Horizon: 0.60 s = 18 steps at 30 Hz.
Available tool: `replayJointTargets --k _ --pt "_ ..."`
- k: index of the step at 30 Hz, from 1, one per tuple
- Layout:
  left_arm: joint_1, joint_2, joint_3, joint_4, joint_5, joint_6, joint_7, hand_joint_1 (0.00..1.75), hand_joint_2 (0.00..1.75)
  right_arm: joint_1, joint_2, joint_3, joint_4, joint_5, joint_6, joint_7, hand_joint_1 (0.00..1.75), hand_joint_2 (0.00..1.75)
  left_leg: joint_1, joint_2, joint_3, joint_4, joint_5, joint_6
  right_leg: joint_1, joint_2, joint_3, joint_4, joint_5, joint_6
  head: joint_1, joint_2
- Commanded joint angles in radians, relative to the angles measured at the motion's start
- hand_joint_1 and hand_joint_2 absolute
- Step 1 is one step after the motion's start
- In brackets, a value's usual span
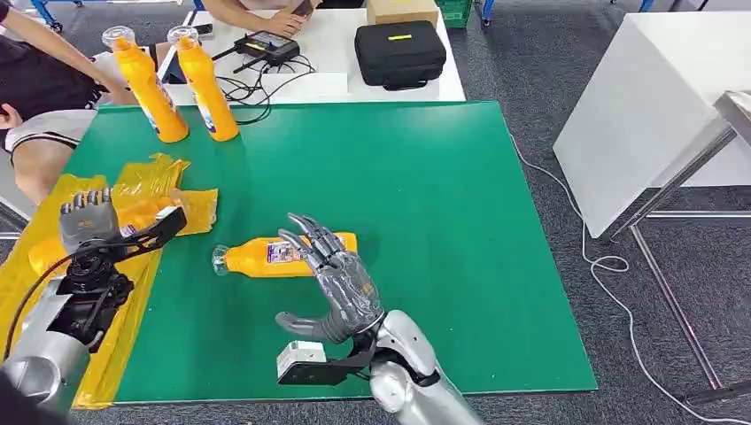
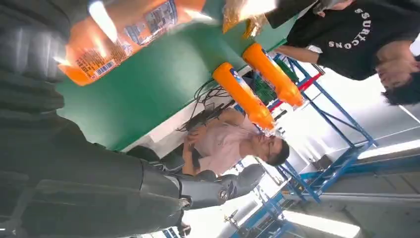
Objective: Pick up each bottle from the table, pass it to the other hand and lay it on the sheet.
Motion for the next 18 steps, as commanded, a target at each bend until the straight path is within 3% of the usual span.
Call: replayJointTargets --k 1,2,15,17,18 --pt "-0.019 -0.089 0.119 0.029 0.037 0.030 -0.108 0.00 1.75 -0.053 -0.012 -0.016 0.078 -0.007 -0.005 0.001 0.00 1.75 0.000 -0.003 0.005 -0.002 -0.001 0.001 0.000 -0.005 0.007 -0.002 -0.002 0.001 0.000 0.000" --pt "-0.020 -0.098 0.126 0.026 0.041 0.035 -0.123 0.00 0.00 -0.051 -0.013 -0.016 0.075 -0.006 -0.007 0.004 0.00 1.75 0.000 -0.004 0.007 -0.002 -0.002 0.001 0.001 -0.006 0.009 -0.002 -0.003 0.001 0.000 0.000" --pt "-0.010 -0.129 0.165 0.014 0.063 0.056 -0.191 0.00 0.00 -0.048 -0.015 -0.019 0.061 0.008 -0.022 0.024 0.00 1.75 0.000 -0.001 0.003 -0.001 -0.001 0.001 0.000 -0.003 0.004 -0.001 -0.001 0.001 0.000 0.000" --pt "0.005 -0.161 0.227 -0.010 0.138 0.118 -0.320 0.00 0.00 -0.053 -0.031 0.008 0.050 0.179 -0.159 0.135 0.00 1.75 0.000 -0.002 0.006 -0.002 -0.001 0.001 0.000 -0.004 0.006 -0.002 -0.002 0.001 0.000 0.000" --pt "0.006 -0.201 0.326 -0.028 0.290 0.067 -0.521 0.00 0.00 -0.047 -0.038 0.019 0.030 0.273 -0.190 0.203 0.00 1.75 0.001 -0.002 0.008 -0.002 -0.002 0.001 0.001 -0.005 0.009 -0.003 -0.003 0.001 0.000 0.000"
